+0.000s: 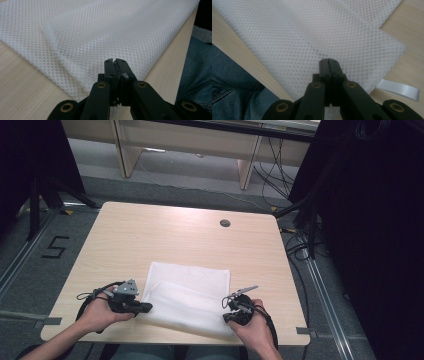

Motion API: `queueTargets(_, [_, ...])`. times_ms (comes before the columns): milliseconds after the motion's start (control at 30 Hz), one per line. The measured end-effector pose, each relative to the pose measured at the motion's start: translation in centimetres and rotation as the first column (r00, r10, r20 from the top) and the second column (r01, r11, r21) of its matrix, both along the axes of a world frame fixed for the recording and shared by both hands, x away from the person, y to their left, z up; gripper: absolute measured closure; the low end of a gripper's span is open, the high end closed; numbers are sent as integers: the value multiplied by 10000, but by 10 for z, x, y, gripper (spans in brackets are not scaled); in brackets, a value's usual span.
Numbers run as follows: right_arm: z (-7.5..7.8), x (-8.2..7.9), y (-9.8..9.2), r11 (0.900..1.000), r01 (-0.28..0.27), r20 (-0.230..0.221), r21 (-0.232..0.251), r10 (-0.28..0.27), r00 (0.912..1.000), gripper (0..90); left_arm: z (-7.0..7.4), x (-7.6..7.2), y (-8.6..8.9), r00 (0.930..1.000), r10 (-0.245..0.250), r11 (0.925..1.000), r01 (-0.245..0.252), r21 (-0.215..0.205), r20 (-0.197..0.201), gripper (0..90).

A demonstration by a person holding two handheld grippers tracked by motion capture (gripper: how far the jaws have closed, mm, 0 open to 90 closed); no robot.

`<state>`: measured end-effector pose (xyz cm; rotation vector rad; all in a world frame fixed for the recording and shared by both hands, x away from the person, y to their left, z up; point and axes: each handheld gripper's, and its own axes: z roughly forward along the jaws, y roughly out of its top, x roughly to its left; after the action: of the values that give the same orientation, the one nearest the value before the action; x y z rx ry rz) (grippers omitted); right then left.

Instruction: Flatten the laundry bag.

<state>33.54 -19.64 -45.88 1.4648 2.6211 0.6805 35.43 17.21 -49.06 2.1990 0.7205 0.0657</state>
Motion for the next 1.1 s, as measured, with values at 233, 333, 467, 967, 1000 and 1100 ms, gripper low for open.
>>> queueTargets(233, [-12,8,2,9995,151,-508,-288,-165,9986,900,-6,5,-6,9999,-153,9973,151,721,26,870])
queueTargets(333, [-14,13,4,9993,34,-520,-371,-53,9986,900,-8,6,-10,9999,-101,9956,98,928,22,868])
queueTargets(467, [-14,18,8,9989,-80,-293,-454,67,9995,900,-9,5,-12,10000,-34,9945,32,1044,16,867])
queueTargets(967, [-19,33,13,9973,32,-68,-731,-37,10000,900,-10,15,-8,9991,-416,9805,392,1927,82,869])
queueTargets(1000, [-19,33,13,9973,32,-68,-731,-37,10000,900,-10,15,-8,9991,-416,9805,392,1927,82,870])
queueTargets(1100, [-19,41,14,9962,-19,30,-865,21,10000,900,-10,22,-10,9992,-322,9785,265,2047,245,870])
